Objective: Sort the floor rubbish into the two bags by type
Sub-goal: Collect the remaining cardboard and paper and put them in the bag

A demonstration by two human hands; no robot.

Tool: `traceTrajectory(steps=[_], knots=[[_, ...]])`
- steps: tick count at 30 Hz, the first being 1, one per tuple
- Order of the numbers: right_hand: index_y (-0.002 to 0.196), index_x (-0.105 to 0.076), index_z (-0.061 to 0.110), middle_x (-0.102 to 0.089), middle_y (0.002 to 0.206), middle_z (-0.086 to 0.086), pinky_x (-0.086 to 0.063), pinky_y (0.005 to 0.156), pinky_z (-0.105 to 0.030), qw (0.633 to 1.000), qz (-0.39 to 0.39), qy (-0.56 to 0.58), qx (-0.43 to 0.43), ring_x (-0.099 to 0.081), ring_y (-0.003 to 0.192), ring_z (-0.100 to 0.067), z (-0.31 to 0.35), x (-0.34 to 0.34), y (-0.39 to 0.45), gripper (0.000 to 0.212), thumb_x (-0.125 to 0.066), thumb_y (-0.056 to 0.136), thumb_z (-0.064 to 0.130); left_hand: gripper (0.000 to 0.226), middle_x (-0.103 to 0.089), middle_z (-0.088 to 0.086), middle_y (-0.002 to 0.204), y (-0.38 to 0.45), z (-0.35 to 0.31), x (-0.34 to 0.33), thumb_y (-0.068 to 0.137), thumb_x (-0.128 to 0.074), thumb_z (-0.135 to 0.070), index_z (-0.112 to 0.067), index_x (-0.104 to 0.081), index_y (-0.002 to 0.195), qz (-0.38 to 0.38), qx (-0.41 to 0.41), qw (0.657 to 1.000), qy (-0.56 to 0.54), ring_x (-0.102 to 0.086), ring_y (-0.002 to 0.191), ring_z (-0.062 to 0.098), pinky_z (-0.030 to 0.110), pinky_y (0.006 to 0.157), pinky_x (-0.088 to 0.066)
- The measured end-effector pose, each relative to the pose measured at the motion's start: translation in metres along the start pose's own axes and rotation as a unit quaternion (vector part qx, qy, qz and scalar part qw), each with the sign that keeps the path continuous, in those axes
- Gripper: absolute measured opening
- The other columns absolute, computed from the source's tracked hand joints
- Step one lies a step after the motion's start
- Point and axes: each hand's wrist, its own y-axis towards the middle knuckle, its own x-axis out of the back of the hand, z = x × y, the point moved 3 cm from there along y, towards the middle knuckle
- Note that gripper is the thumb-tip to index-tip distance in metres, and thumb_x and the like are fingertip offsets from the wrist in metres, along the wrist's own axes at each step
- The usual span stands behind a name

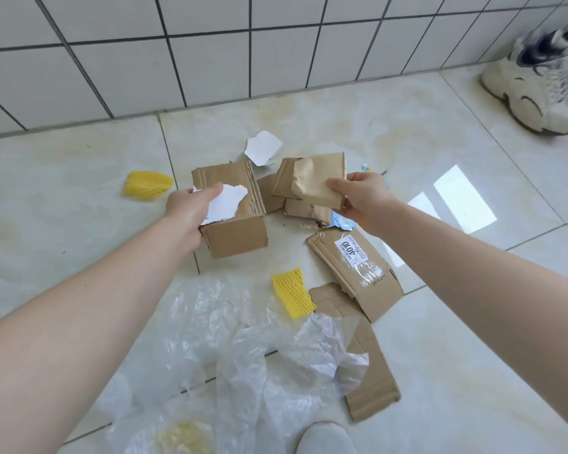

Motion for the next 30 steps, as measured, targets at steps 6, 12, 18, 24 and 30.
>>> traceTrajectory(steps=[6,12,18,24,30], knots=[[0.084,-0.054,0.006,-0.059,0.090,-0.016,-0.051,0.057,-0.031,0.999,0.028,0.043,-0.011,-0.061,0.079,-0.028,0.003,0.002,-0.019,0.013,-0.064,0.084,-0.004,0.006,-0.067,0.004,0.096,-0.013,-0.002,0.024,0.088,-0.066,-0.018,-0.014,-0.062,0.090,0.024,-0.015,0.999,-0.016,-0.065,0.078,0.016,0.024,0.064,-0.053],[0.090,-0.061,-0.001,-0.059,0.091,-0.016,-0.054,0.058,-0.030,0.991,0.104,0.016,-0.081,-0.062,0.074,-0.026,-0.018,0.006,-0.036,0.013,-0.056,0.082,-0.010,0.039,-0.058,0.007,0.122,-0.014,0.011,0.035,0.078,-0.077,-0.014,-0.020,-0.055,0.110,0.008,-0.022,1.000,-0.009,-0.062,0.100,0.024,0.038,0.084,-0.052],[0.101,-0.067,0.000,-0.068,0.099,-0.016,-0.056,0.074,-0.034,0.970,0.193,-0.090,-0.114,-0.066,0.085,-0.027,-0.033,0.013,-0.037,0.020,-0.066,0.081,0.000,0.074,-0.060,0.010,0.125,-0.017,0.008,0.027,0.072,-0.082,-0.018,-0.001,-0.047,0.136,0.048,0.000,0.999,0.013,-0.065,0.101,0.024,0.035,0.082,-0.056],[0.109,-0.070,0.009,-0.069,0.110,-0.013,-0.050,0.092,-0.037,0.949,0.174,-0.261,0.035,-0.065,0.096,-0.024,-0.004,0.007,-0.011,0.025,-0.069,0.085,0.017,0.031,-0.069,0.013,0.108,-0.011,0.003,0.004,0.080,-0.076,-0.021,-0.004,-0.065,0.104,0.087,-0.032,0.995,0.031,-0.068,0.089,0.025,0.037,0.081,-0.056],[0.113,-0.068,0.006,-0.063,0.126,-0.013,-0.046,0.103,-0.043,0.910,0.168,-0.377,0.044,-0.060,0.115,-0.029,-0.001,-0.008,0.023,0.033,-0.067,0.086,0.027,0.048,-0.069,0.006,0.110,0.014,-0.010,-0.039,0.081,-0.072,-0.040,-0.006,-0.062,0.114,0.093,-0.059,0.990,0.083,-0.067,0.097,0.021,0.033,0.085,-0.053]])
